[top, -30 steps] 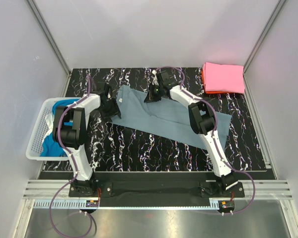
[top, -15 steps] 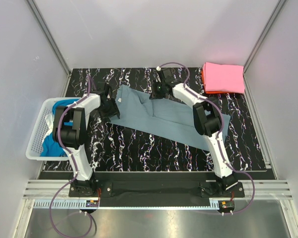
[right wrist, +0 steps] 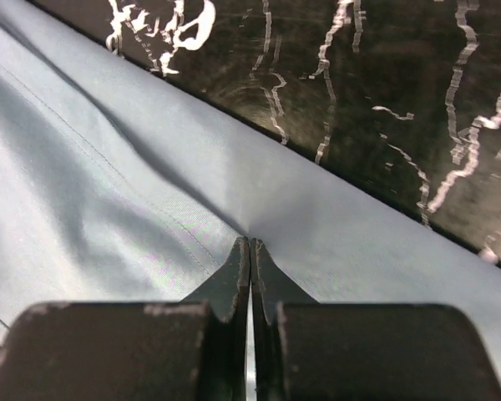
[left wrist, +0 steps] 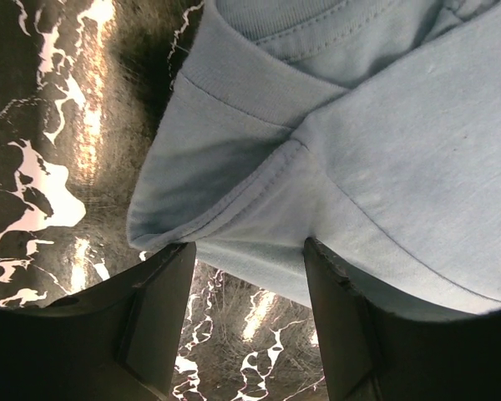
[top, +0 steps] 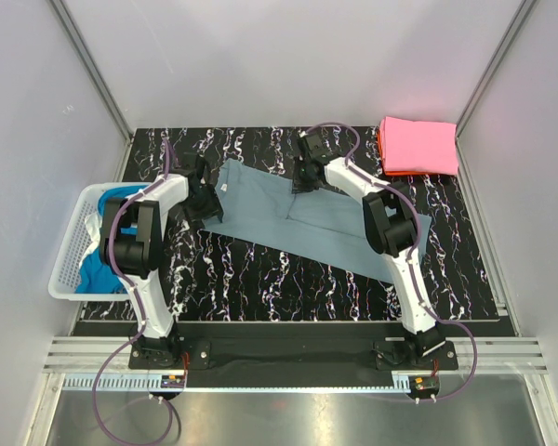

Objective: Fold and stack the t-shirts
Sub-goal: Fold the tshirt

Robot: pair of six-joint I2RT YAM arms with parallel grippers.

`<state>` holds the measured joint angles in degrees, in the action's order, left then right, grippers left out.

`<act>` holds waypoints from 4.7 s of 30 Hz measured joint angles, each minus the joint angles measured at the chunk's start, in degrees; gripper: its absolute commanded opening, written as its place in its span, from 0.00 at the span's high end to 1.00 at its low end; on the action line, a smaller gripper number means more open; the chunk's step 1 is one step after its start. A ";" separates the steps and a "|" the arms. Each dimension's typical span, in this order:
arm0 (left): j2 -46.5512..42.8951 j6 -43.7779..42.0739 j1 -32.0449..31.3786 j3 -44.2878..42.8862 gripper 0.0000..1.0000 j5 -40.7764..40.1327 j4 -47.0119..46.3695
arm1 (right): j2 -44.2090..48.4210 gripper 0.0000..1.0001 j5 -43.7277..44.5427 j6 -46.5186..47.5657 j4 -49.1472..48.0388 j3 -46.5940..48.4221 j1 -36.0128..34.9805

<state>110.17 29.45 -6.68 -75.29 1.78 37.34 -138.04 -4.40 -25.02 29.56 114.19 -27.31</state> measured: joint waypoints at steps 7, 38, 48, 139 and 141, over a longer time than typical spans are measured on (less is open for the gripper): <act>0.59 0.00 0.00 -0.83 0.39 -0.74 0.63 | 3.04 1.00 4.68 -1.42 0.50 -2.10 0.04; -1.84 0.52 -7.10 -7.39 0.37 -1.46 -0.26 | 21.00 0.65 9.73 -6.05 9.44 -15.45 0.33; 11.37 1.20 -7.72 -16.98 0.38 0.66 0.11 | 36.33 0.64 7.74 -5.18 9.11 -22.73 0.33; -26.12 13.99 -21.64 16.65 0.59 -3.96 -9.53 | 62.73 0.48 -3.74 -6.84 13.46 -64.94 0.37; -20.83 12.48 -20.83 11.34 0.59 -3.52 -10.40 | 61.72 0.51 -3.58 -7.10 12.39 -66.14 0.37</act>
<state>89.34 41.93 -27.51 -63.94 -1.74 26.94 -76.31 -7.99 -32.12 41.95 48.05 -26.94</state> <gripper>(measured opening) 0.413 0.512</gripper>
